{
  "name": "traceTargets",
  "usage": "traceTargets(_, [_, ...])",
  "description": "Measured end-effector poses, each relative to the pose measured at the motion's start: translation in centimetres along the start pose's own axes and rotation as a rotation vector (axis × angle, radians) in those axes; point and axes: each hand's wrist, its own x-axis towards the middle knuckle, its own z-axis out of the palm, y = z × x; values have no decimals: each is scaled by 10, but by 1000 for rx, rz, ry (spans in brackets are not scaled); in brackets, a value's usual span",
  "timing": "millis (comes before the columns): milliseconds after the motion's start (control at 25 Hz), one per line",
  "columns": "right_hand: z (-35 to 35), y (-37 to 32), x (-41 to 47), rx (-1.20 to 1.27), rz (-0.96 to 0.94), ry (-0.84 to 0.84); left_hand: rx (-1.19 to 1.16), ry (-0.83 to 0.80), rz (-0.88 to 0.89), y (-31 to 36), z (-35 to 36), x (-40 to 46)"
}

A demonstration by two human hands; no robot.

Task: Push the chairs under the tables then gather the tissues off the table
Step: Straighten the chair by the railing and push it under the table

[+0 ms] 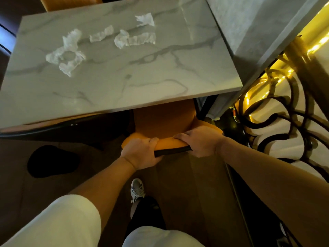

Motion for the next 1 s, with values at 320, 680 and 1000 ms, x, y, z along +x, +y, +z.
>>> traceTargets(320, [-21,23,26,3,7,22,13,21,-22,-18,-12,34])
traceTargets(680, [-38,56,63,-5,8,48,71,27,-39,-45,-23,80])
traceTargets(1000, [-44,69,75,-36,-9,48,41,33,-26,-57,-23,97])
